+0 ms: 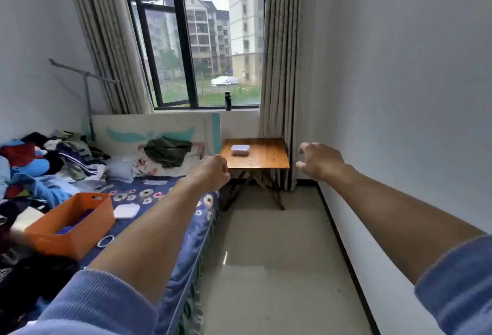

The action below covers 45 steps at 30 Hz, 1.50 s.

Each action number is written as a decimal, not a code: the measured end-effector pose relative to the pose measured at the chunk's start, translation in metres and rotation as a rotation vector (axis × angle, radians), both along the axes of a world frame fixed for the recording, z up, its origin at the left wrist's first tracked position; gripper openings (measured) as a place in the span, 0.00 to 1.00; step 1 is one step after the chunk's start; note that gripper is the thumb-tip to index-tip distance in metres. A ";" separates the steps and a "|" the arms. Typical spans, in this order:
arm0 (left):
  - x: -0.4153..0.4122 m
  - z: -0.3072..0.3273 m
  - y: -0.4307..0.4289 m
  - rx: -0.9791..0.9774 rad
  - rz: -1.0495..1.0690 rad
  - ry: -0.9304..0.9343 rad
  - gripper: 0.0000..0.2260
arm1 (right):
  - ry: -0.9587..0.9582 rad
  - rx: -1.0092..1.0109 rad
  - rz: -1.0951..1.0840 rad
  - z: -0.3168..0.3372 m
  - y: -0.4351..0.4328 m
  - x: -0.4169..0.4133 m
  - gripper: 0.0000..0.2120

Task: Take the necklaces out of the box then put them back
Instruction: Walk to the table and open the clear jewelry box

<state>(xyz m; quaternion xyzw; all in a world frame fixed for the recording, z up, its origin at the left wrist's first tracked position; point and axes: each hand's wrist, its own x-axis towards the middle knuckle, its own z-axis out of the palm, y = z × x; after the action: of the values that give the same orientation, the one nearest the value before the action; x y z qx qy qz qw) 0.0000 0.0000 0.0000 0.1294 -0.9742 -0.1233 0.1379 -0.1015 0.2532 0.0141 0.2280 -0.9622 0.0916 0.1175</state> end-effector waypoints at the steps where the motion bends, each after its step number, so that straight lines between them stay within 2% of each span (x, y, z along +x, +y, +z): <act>1: -0.012 -0.002 -0.003 -0.010 -0.003 -0.021 0.05 | -0.011 0.002 0.003 -0.001 -0.006 -0.013 0.18; 10: -0.158 -0.017 -0.078 0.009 0.037 -0.063 0.05 | -0.027 0.001 0.022 -0.026 -0.085 -0.173 0.16; 15: -0.255 -0.023 -0.140 0.019 0.015 -0.064 0.10 | -0.071 0.004 -0.009 -0.031 -0.145 -0.269 0.17; 22: -0.391 -0.015 -0.210 0.005 -0.006 -0.088 0.04 | -0.078 -0.032 -0.029 -0.030 -0.209 -0.390 0.19; 36: -0.690 -0.057 -0.310 0.063 0.005 -0.129 0.04 | -0.125 -0.009 -0.032 -0.070 -0.318 -0.701 0.20; 45: -0.838 -0.104 -0.399 0.171 0.060 -0.210 0.04 | -0.229 0.076 0.014 -0.109 -0.414 -0.865 0.20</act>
<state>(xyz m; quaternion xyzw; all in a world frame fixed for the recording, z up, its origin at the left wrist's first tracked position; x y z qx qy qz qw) -0.8375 -0.3991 -0.1043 0.1820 -0.9648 -0.1876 0.0273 -0.9667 -0.1612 -0.0951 0.2272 -0.9704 0.0813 -0.0025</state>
